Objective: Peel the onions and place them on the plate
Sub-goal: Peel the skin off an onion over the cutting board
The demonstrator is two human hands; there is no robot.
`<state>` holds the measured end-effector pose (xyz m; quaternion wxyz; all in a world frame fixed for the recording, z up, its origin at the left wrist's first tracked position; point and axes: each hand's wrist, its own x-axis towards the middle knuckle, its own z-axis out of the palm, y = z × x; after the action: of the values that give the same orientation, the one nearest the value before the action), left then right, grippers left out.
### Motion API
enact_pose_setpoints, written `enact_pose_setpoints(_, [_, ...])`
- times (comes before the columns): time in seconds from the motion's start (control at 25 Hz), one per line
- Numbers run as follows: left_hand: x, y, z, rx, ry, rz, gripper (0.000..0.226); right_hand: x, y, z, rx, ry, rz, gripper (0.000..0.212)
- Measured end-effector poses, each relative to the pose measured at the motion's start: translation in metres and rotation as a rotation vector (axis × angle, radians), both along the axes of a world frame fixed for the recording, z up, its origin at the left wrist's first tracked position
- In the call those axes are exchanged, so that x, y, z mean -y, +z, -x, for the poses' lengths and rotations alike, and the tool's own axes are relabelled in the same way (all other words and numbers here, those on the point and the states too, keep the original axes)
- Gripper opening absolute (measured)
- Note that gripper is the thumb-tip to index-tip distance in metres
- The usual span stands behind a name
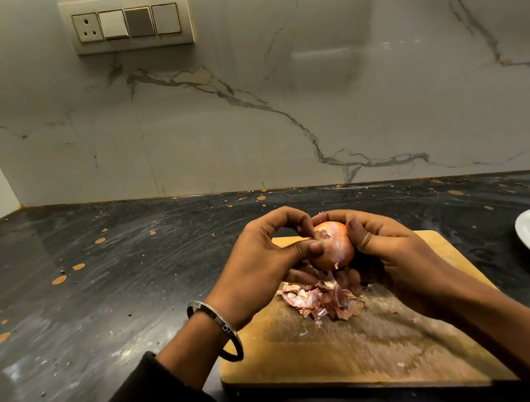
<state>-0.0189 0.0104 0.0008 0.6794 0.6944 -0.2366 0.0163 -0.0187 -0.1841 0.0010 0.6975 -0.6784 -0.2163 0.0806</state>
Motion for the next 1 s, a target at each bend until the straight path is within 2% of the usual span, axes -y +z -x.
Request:
enact_pose_setpoints(0.12, [-0.003, -0.0008, -0.0015, -0.022, -0.052, -0.044, 0.009, 0.0002, 0.0002, 0.0004, -0.031, 0.028, 0.01, 0.036])
enact_pose_setpoints(0.28, [-0.0048, 0.0001, -0.0027, 0.02, -0.064, -0.061, 0.008, 0.0002, 0.0017, 0.0008, -0.057, 0.039, -0.017, 0.037])
enact_pose_setpoints(0.44, [-0.0007, -0.0001, -0.0004, 0.117, 0.028, 0.01, 0.021, 0.001, 0.0048, 0.0005, -0.106, 0.02, -0.071, 0.038])
enact_pose_setpoints(0.68, [0.0023, -0.0037, -0.0003, 0.184, 0.149, 0.018, 0.021, -0.002, 0.0058, 0.0004, -0.185, 0.006, -0.115, 0.042])
enact_pose_setpoints(1.0, [0.0, -0.0039, -0.0004, 0.162, 0.001, -0.153, 0.012, -0.0018, 0.0055, 0.0026, -0.203, 0.023, -0.04, 0.043])
